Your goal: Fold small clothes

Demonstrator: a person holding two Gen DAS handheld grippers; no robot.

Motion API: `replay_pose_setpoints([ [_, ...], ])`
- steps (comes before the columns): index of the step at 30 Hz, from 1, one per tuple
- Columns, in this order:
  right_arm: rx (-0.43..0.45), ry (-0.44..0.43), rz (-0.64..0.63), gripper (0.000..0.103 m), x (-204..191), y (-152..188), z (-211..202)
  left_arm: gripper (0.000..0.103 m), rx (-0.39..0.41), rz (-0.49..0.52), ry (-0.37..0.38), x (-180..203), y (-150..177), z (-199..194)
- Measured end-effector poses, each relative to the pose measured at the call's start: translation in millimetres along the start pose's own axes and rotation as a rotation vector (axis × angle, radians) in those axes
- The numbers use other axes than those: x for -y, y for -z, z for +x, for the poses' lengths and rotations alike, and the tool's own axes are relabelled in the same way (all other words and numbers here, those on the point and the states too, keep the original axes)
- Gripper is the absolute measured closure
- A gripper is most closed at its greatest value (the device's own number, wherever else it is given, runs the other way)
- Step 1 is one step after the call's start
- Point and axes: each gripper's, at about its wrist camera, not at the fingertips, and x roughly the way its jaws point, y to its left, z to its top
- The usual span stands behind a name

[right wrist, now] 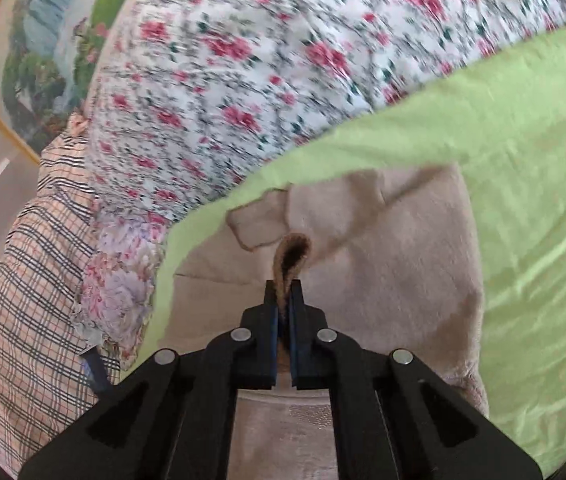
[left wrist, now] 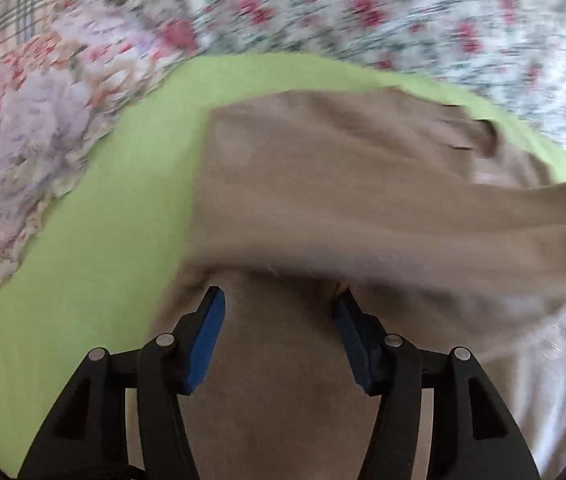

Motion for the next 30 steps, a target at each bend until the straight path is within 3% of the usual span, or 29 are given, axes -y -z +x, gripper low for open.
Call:
replay_pose_setpoints([
  [1, 0.002, 0.002, -0.003, 0.098, 0, 0, -1, 0.045, -0.009, -0.027, -0.03, -9, -1, 4],
  [3, -0.005, 0.007, 0.001, 0.098, 4, 1, 2, 0.047, -0.008, -0.08, -0.022, -31, 1, 1],
  [6, -0.015, 0.007, 0.033, 0.098, 14, 5, 9, 0.046, 0.012, -0.14, 0.107, -58, 8, -14],
  [10, -0.007, -0.015, 0.055, 0.098, 16, 7, 12, 0.038, 0.032, -0.087, 0.141, -43, 13, -23],
  [11, -0.003, -0.024, 0.053, 0.098, 14, 6, 11, 0.038, 0.024, -0.063, 0.137, -34, 14, -22],
  [14, 0.013, -0.036, 0.04, 0.098, 7, 0, 5, 0.038, -0.001, -0.007, 0.022, -16, 11, -7],
  [18, 0.073, -0.061, 0.021, 0.098, 4, -10, -15, 0.037, 0.024, -0.084, 0.001, -41, 11, -8],
  [21, 0.048, 0.023, 0.04, 0.098, 24, -8, -8, 0.037, 0.001, -0.118, -0.068, -67, 9, 3],
  [24, -0.036, 0.104, 0.063, 0.098, 50, 12, 18, 0.036, -0.035, -0.186, 0.002, -85, 9, 19],
  [26, -0.083, 0.154, 0.047, 0.098, 57, 25, 30, 0.036, -0.029, -0.188, 0.002, -86, 8, 21],
  [29, -0.051, 0.123, 0.066, 0.098, 58, 30, 22, 0.036, -0.015, -0.21, 0.014, -89, 10, 19],
  [30, -0.051, 0.155, 0.056, 0.098, 59, 31, 23, 0.036, -0.015, -0.221, 0.026, -91, 11, 19],
])
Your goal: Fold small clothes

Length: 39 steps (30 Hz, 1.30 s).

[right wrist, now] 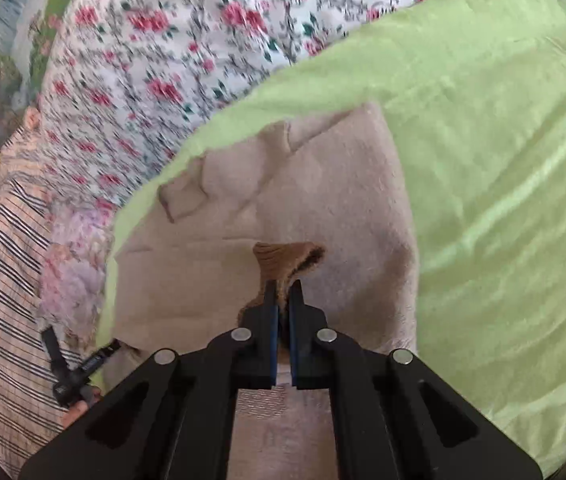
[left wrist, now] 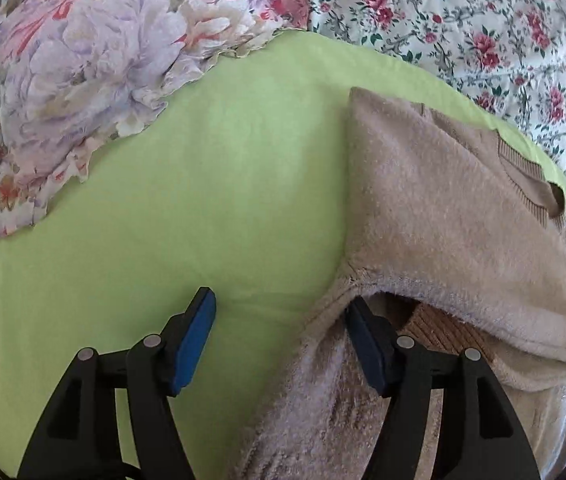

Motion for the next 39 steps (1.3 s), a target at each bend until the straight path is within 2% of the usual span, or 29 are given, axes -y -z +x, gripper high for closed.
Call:
replay_pose_setpoints([
  [3, -0.051, 0.161, -0.092, 0.098, -3, 7, 15, 0.036, -0.007, 0.0, 0.013, -3, -2, 2],
  [4, -0.071, 0.251, -0.121, 0.097, -5, 8, 20, 0.036, -0.009, 0.004, 0.014, -3, -2, 2],
  [6, -0.027, 0.294, -0.133, 0.097, -12, 9, 9, 0.037, -0.013, 0.012, 0.022, -3, -1, -1],
  [7, 0.01, 0.28, -0.128, 0.096, -17, 9, 1, 0.037, -0.016, 0.019, 0.028, -3, 0, -2],
  [9, 0.054, 0.183, -0.117, 0.096, -27, 10, -12, 0.037, -0.022, 0.037, 0.036, -3, 2, -5],
  [11, 0.001, 0.091, -0.111, 0.096, -30, 11, -3, 0.039, -0.033, 0.059, 0.042, -2, 6, -8],
  [12, -0.064, 0.111, -0.092, 0.096, -26, 12, 10, 0.039, -0.038, 0.069, 0.044, -1, 7, -10],
  [13, -0.118, 0.18, -0.067, 0.096, -18, 14, 21, 0.039, -0.044, 0.084, 0.051, -1, 9, -14],
  [14, -0.15, 0.212, -0.033, 0.096, -8, 17, 25, 0.039, -0.047, 0.097, 0.065, -2, 12, -20],
  [16, -0.131, 0.161, 0.028, 0.096, 0, 23, 8, 0.039, -0.053, 0.137, 0.107, -4, 21, -34],
  [18, -0.098, 0.138, 0.013, 0.094, -9, 31, -20, 0.037, -0.065, 0.183, 0.16, -10, 37, -54],
  [20, -0.071, 0.044, -0.012, 0.079, -20, 47, -56, 0.035, -0.088, 0.214, 0.212, -16, 54, -70],
  [21, -0.059, 0.009, -0.022, 0.055, -25, 57, -73, 0.032, -0.103, 0.225, 0.235, -20, 63, -77],
  [22, -0.039, -0.02, -0.037, 0.036, -30, 72, -95, 0.031, -0.124, 0.236, 0.257, -26, 75, -85],
  [23, -0.022, -0.034, -0.05, 0.033, -36, 81, -106, 0.03, -0.145, 0.239, 0.268, -32, 87, -91],
  [25, -0.016, -0.058, -0.075, 0.033, -36, 111, -134, 0.03, -0.19, 0.234, 0.282, -45, 110, -101],
  [29, -0.05, -0.099, -0.041, 0.033, -20, 158, -161, 0.03, -0.244, 0.196, 0.349, -67, 153, -123],
  [32, -0.064, -0.088, -0.059, 0.033, -15, 192, -175, 0.019, -0.276, 0.208, 0.422, -70, 175, -134],
  [34, -0.073, -0.072, -0.057, 0.033, -8, 214, -186, 0.018, -0.283, 0.233, 0.457, -67, 187, -140],
  [37, -0.083, -0.05, -0.031, 0.033, 6, 238, -199, 0.026, -0.297, 0.27, 0.551, -61, 202, -152],
  [38, -0.088, -0.047, -0.015, 0.033, 11, 245, -202, 0.036, -0.303, 0.275, 0.584, -61, 205, -154],
  [39, -0.1, -0.05, 0.003, 0.033, 17, 251, -203, 0.04, -0.312, 0.272, 0.61, -60, 207, -154],
])
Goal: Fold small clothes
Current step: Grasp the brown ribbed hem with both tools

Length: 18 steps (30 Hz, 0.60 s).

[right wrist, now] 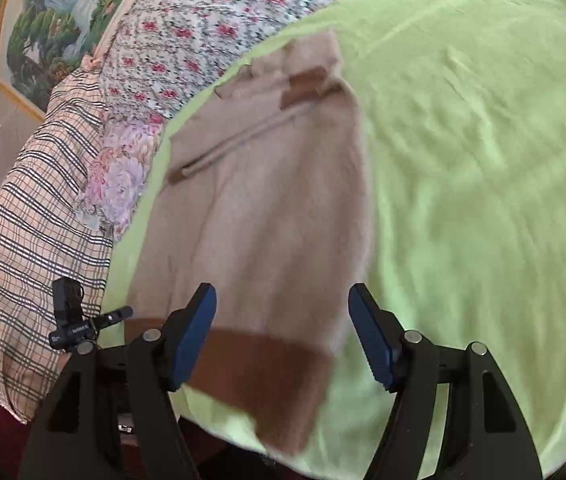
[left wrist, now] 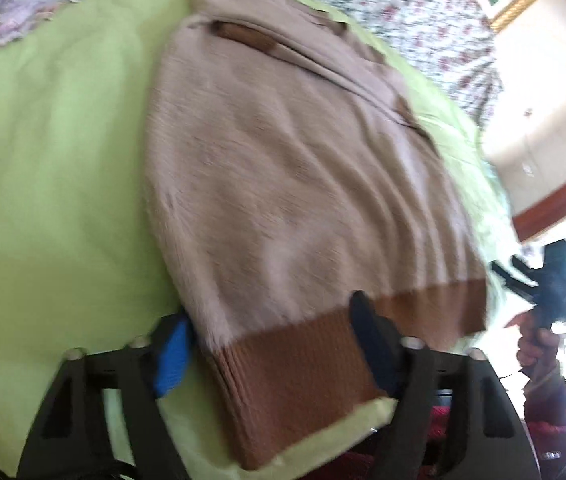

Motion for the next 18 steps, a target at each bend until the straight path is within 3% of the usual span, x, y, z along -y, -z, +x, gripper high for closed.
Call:
replay_pose_setpoints([
  [4, -0.053, -0.007, 0.039, 0.037, 9, 20, 11, 0.039, -0.001, -0.02, 0.05, -5, 1, 5],
  [8, -0.093, -0.075, 0.036, 0.041, -2, 17, 32, 0.032, -0.045, -0.021, 0.094, -6, -7, 12],
  [9, -0.11, -0.075, 0.029, 0.05, -5, 17, 39, 0.032, -0.052, -0.008, 0.094, -5, -8, 12],
  [10, -0.14, -0.075, 0.021, 0.065, -7, 16, 48, 0.033, -0.058, 0.014, 0.091, -2, -9, 13],
  [11, -0.161, -0.079, 0.026, 0.074, -6, 17, 52, 0.041, -0.061, 0.028, 0.084, -1, -11, 14],
  [12, -0.186, -0.084, 0.034, 0.095, -4, 20, 56, 0.055, -0.064, 0.048, 0.072, 2, -10, 16],
  [13, -0.198, -0.083, 0.03, 0.095, -2, 22, 56, 0.067, -0.07, 0.068, 0.062, 4, -9, 16],
  [14, -0.191, -0.09, 0.016, 0.095, -1, 25, 52, 0.093, -0.083, 0.068, 0.075, 2, -7, 16],
  [18, -0.141, -0.16, 0.029, 0.095, 5, 31, 29, 0.095, -0.07, 0.06, 0.108, -3, 8, 10],
])
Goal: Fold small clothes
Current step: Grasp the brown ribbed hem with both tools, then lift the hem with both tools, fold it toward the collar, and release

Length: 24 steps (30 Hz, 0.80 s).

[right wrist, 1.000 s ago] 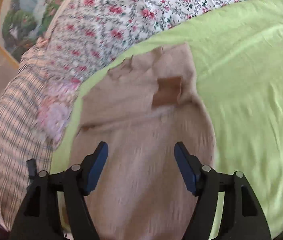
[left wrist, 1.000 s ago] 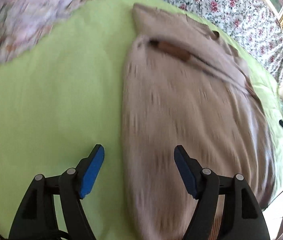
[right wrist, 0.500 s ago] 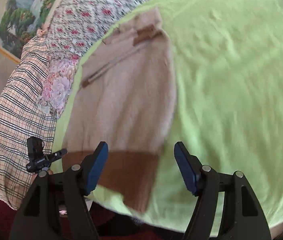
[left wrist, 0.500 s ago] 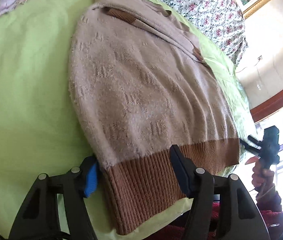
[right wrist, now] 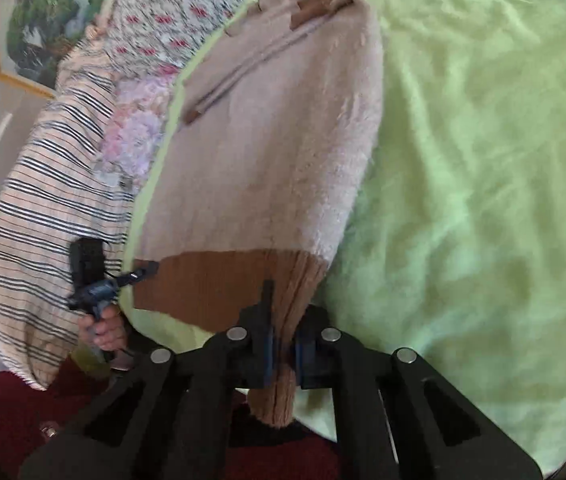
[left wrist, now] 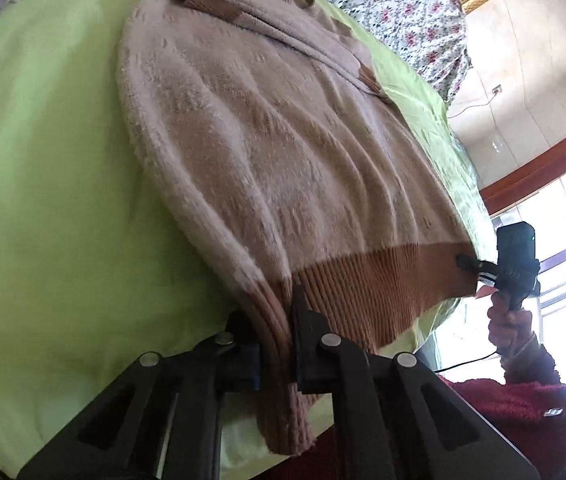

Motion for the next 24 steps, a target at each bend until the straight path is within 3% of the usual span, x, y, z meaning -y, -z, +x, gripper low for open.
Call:
replay_pose_setpoints([
  [3, 0.04, -0.06, 0.017, 0.096, 0, -5, -5, 0.096, 0.053, -0.03, 0.025, 0, 1, -7],
  [9, 0.156, -0.143, -0.053, 0.096, -29, -39, -25, 0.097, 0.241, -0.034, 0.061, 17, -26, -49],
  [16, 0.333, -0.16, -0.164, 0.096, -62, -149, -42, 0.098, 0.457, -0.007, 0.051, 25, -122, -82],
  [24, 0.398, -0.119, -0.148, 0.096, -53, -281, 4, 0.098, 0.537, -0.033, 0.007, 12, -257, -54],
])
